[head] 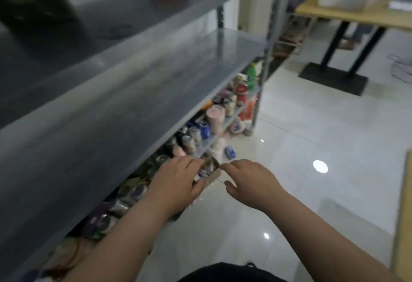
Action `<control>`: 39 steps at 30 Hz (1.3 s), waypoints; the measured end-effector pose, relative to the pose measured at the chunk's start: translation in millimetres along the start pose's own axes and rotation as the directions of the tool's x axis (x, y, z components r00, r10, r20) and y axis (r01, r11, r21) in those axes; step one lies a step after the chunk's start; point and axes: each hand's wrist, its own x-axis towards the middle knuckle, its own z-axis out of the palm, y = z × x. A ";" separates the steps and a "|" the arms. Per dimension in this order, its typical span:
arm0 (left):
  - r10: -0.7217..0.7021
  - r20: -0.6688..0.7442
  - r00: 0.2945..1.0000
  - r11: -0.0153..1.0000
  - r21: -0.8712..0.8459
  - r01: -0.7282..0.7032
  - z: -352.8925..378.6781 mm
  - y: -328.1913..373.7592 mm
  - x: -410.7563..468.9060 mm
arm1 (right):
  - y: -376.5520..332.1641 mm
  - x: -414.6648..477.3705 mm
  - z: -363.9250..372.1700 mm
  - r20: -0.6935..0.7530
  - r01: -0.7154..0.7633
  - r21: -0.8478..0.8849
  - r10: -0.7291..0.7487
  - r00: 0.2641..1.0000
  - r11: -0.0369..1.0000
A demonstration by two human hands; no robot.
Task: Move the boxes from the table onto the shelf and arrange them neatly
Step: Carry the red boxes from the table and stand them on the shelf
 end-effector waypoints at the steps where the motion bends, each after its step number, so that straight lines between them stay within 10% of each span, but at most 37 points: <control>1: 0.036 0.030 0.999 0.999 -0.008 -0.036 10.3 13.6 14.9 | 17.9 -10.3 5.9 0.024 -0.047 0.009 0.047 0.999 0.999; 10: 0.412 0.228 0.882 0.911 -0.071 -0.407 78.9 121.1 123.4 | 117.2 -105.1 39.8 0.063 -0.534 0.108 0.530 0.845 0.839; 22: 0.835 0.251 0.490 0.535 -0.158 -0.830 96.7 203.4 211.2 | 111.8 -170.8 46.2 0.003 -0.913 0.180 0.928 0.373 0.366; 28: 0.879 0.254 0.404 0.454 -0.183 -0.872 99.3 276.0 249.7 | 148.5 -205.1 35.5 -0.002 -0.955 0.217 0.979 0.206 0.201; 39: 0.846 0.276 0.456 0.500 -0.114 -0.859 102.2 437.7 345.2 | 335.1 -280.5 -7.5 -0.078 -0.946 0.209 0.968 0.237 0.248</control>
